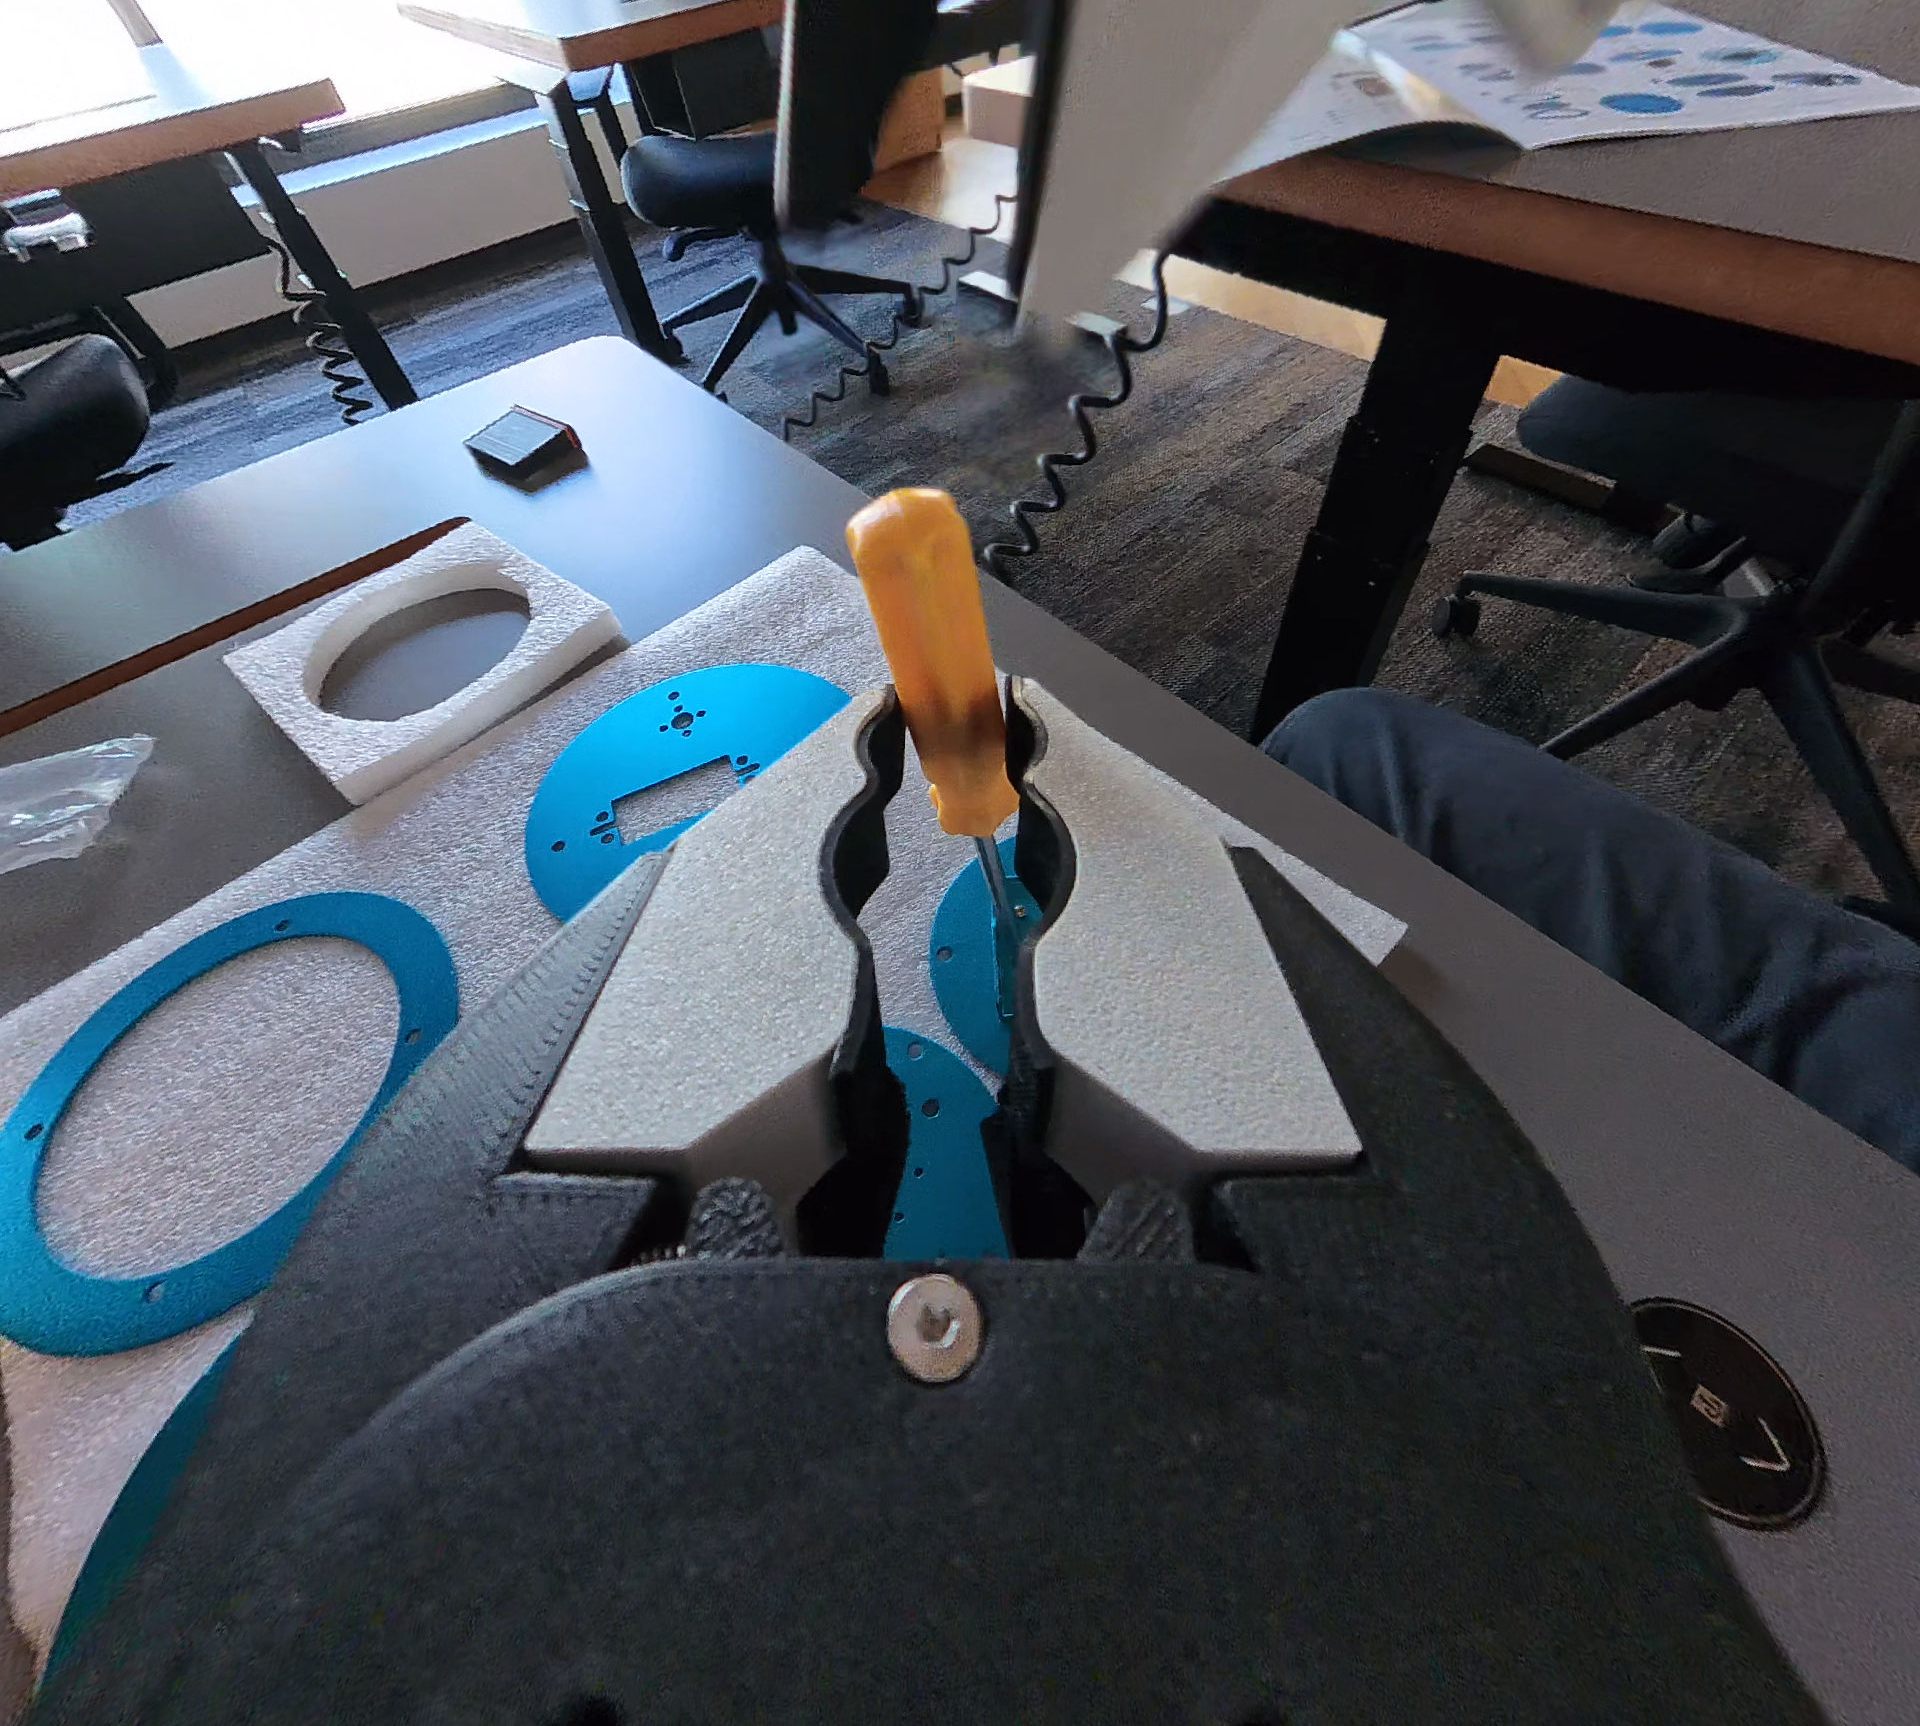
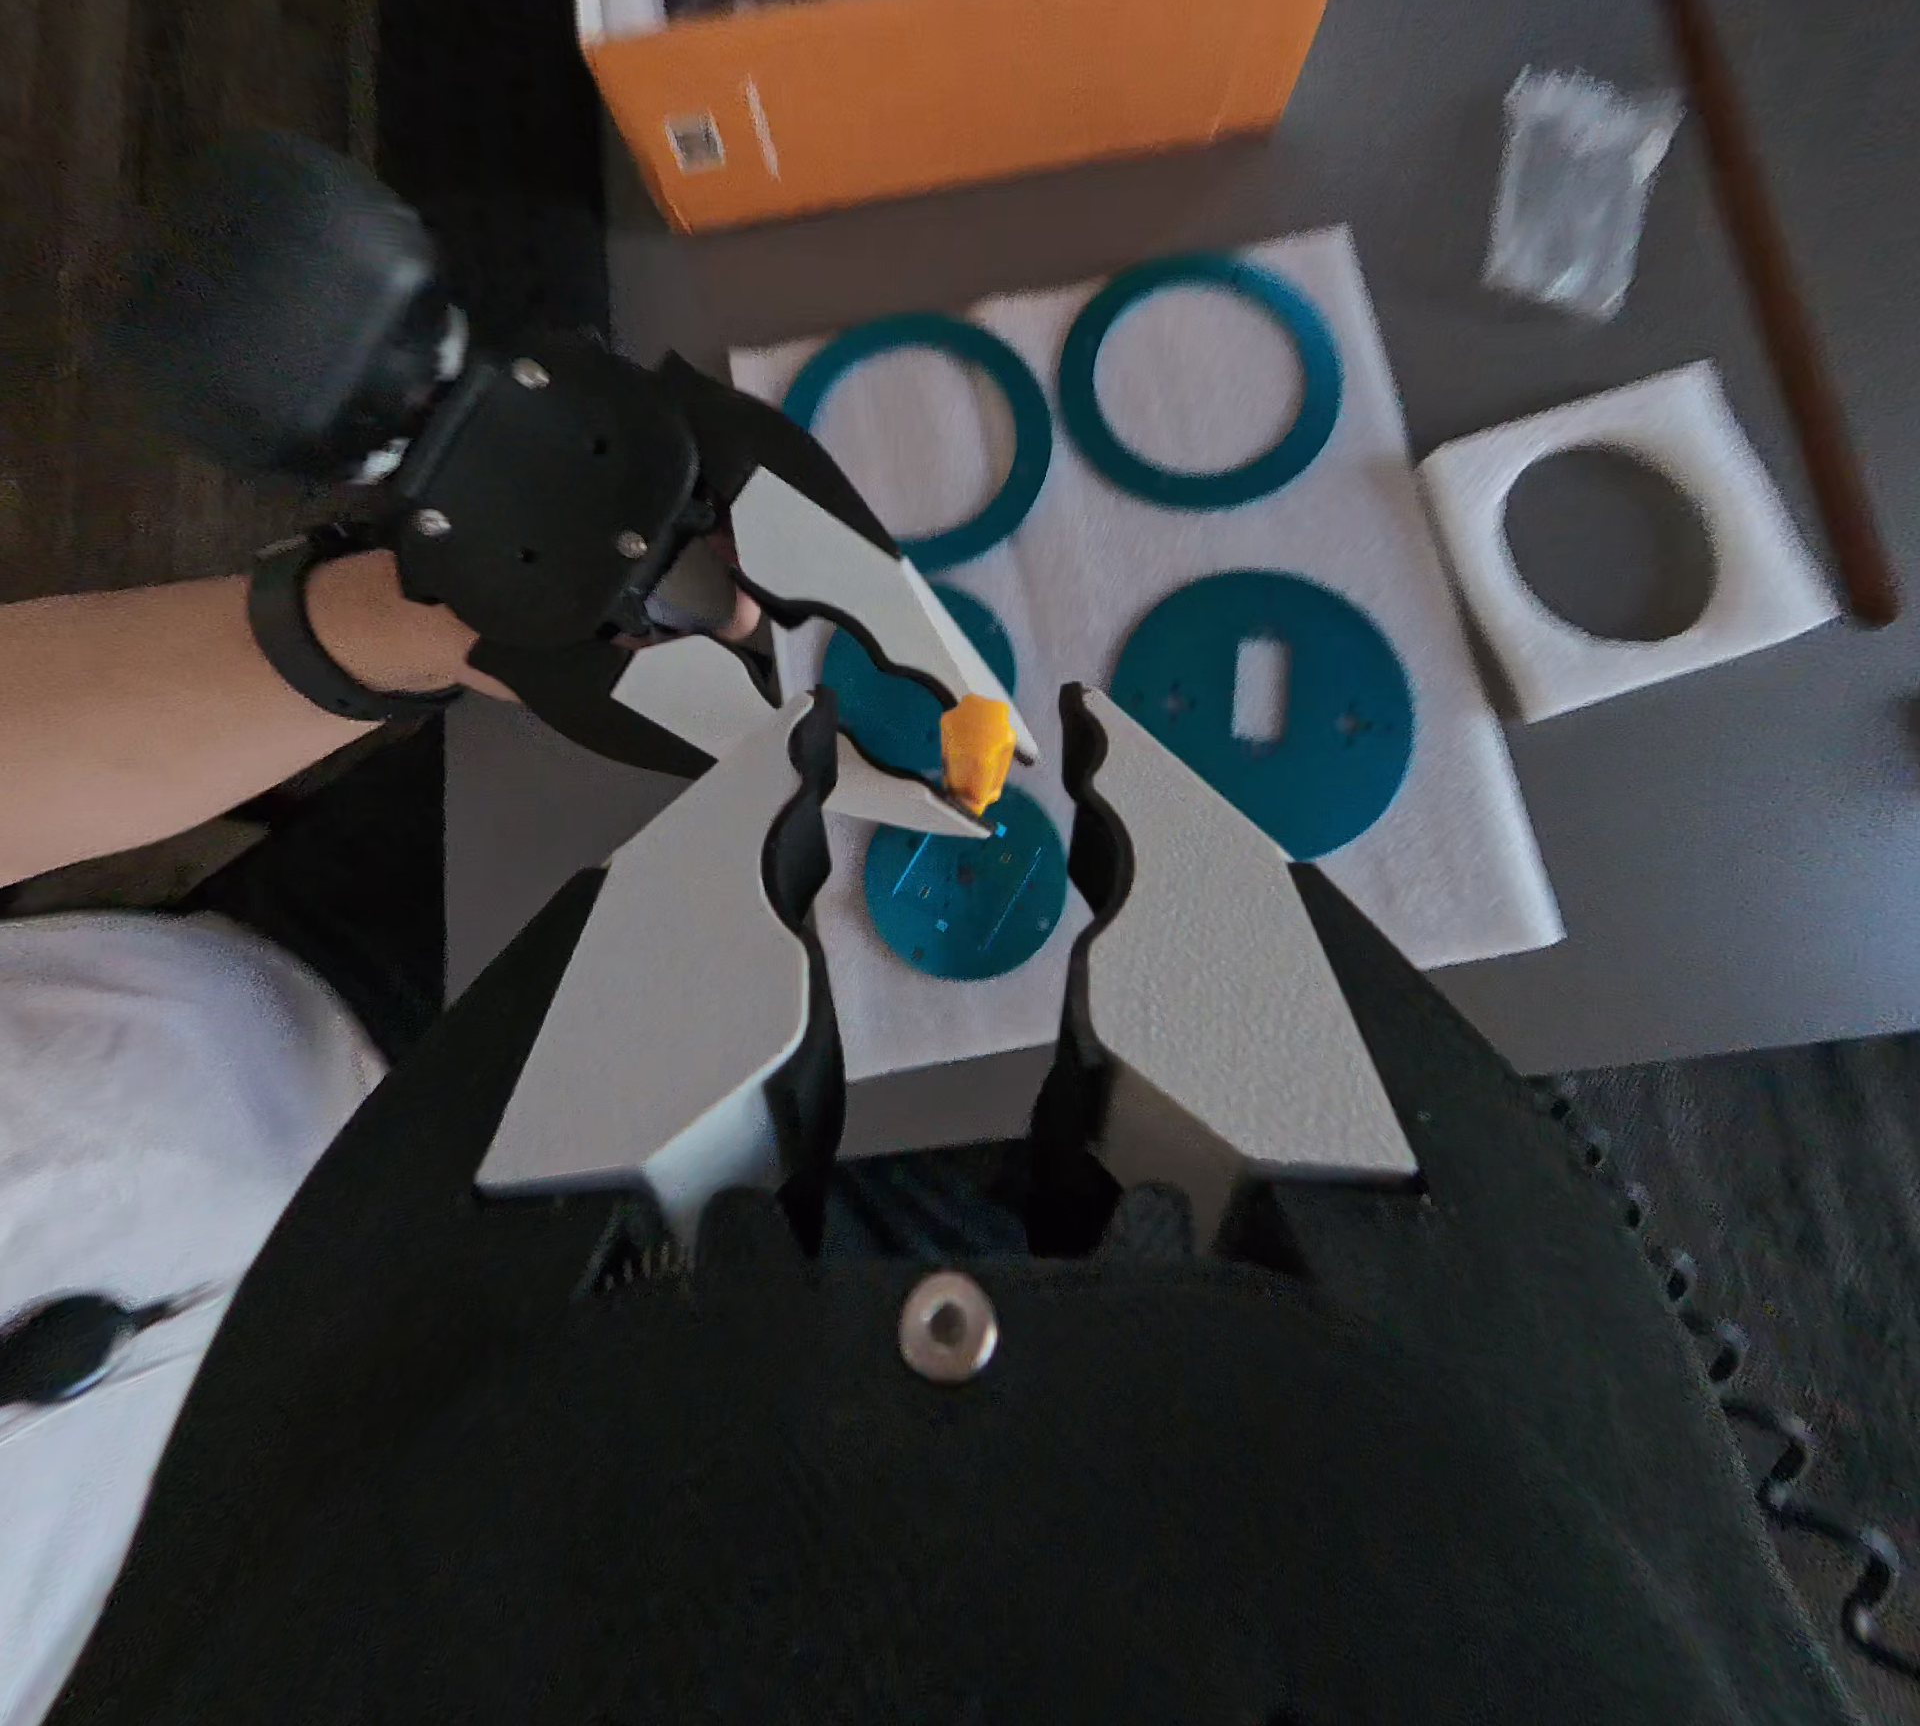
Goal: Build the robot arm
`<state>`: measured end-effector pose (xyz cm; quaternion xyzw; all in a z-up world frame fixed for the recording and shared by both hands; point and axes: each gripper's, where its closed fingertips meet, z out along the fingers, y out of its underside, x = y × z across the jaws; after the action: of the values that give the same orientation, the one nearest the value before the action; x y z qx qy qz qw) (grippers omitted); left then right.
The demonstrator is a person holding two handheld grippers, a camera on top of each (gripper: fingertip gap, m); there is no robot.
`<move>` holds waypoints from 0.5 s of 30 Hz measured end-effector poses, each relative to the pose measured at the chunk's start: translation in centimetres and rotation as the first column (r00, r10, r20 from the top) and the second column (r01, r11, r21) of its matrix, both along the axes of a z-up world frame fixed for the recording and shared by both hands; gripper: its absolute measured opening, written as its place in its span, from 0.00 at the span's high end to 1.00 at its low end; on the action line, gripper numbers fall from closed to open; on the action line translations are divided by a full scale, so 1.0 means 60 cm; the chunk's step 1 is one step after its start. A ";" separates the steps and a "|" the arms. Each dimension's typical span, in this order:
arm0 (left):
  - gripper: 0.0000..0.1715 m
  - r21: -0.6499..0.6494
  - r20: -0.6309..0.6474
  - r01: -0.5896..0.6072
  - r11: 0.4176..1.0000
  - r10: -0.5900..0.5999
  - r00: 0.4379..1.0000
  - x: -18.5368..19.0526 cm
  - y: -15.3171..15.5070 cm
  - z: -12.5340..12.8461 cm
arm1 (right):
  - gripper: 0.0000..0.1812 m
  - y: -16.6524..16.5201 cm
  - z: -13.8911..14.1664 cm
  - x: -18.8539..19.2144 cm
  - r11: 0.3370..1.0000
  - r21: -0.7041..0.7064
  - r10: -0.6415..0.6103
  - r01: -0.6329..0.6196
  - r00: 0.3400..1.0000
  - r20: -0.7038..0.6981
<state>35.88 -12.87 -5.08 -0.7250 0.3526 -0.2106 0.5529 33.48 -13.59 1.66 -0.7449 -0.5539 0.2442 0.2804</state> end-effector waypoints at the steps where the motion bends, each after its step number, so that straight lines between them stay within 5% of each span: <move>1: 0.90 -0.003 0.002 0.010 1.000 -0.010 1.000 0.001 0.000 0.000 | 0.78 -0.005 0.030 0.007 0.996 0.088 0.011 -0.002 0.995 -0.100; 4: 0.90 -0.002 -0.008 0.037 0.999 -0.037 0.999 0.006 0.001 0.000 | 0.76 -0.094 0.104 0.038 0.958 0.283 0.161 -0.036 0.886 -0.434; 6: 0.90 -0.006 -0.015 0.051 0.999 -0.051 0.999 0.007 0.000 0.000 | 0.59 -0.178 0.105 0.059 0.971 0.227 0.198 -0.080 0.800 -0.566; 7: 0.90 -0.004 -0.012 0.060 0.998 -0.060 0.998 0.008 -0.001 0.000 | 0.64 -0.214 0.099 0.064 0.975 0.192 0.204 -0.111 0.787 -0.582; 9: 0.90 -0.002 0.010 0.060 0.998 -0.060 0.998 0.007 -0.001 0.001 | 0.84 -0.268 0.111 0.055 0.971 0.186 0.233 -0.153 0.794 -0.561; 11: 0.90 0.002 0.027 0.051 0.999 -0.051 0.998 0.007 -0.002 0.001 | 0.97 -0.319 0.180 -0.001 0.940 0.267 0.329 -0.210 0.759 -0.561; 13: 0.90 0.000 0.038 0.042 0.999 -0.042 0.998 0.008 -0.001 0.002 | 1.00 -0.383 0.205 -0.105 0.889 0.291 0.451 -0.355 0.793 -0.410; 15: 0.90 0.000 0.037 0.038 0.999 -0.038 0.999 0.010 0.000 0.001 | 1.00 -0.430 0.167 -0.223 0.828 0.262 0.541 -0.495 0.829 -0.143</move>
<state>36.50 -12.89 -5.01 -0.7143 0.3559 -0.2348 0.5549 20.08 -39.38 11.68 -0.5008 -0.7260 0.3278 0.3386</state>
